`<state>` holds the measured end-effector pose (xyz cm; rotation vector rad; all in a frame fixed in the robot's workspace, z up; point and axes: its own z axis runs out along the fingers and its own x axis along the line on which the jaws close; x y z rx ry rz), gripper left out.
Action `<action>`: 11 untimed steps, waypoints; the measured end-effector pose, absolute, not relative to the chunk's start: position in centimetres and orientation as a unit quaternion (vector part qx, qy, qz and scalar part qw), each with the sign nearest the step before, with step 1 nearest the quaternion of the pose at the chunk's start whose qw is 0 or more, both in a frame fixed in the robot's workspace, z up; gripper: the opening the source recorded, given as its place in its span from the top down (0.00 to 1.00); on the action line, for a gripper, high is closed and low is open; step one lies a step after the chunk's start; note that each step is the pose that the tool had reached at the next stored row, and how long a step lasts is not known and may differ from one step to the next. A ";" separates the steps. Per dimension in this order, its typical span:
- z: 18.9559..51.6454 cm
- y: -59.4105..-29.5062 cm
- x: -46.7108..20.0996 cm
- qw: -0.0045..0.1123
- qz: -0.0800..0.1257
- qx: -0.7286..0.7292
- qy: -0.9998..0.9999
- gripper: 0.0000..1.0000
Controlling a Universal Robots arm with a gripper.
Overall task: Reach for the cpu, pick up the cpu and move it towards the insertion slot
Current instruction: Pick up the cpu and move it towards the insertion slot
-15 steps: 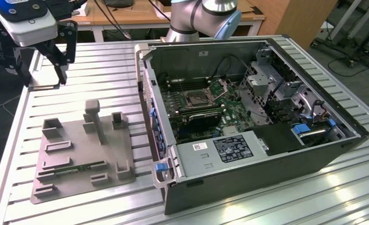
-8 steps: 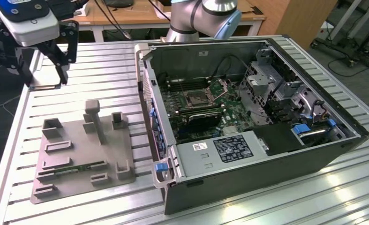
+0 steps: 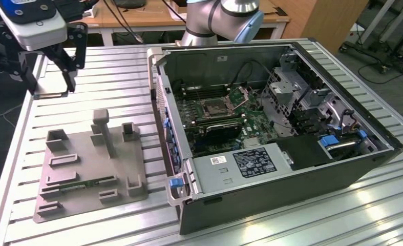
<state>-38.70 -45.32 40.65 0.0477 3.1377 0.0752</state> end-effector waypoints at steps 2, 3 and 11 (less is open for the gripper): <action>40.6 -45.3 -38.7 0.001 0.024 0.015 1.000 0.45; 40.6 -45.3 -38.6 0.001 0.024 0.015 1.000 0.45; 40.7 -45.3 -38.4 0.001 0.024 0.015 1.000 0.45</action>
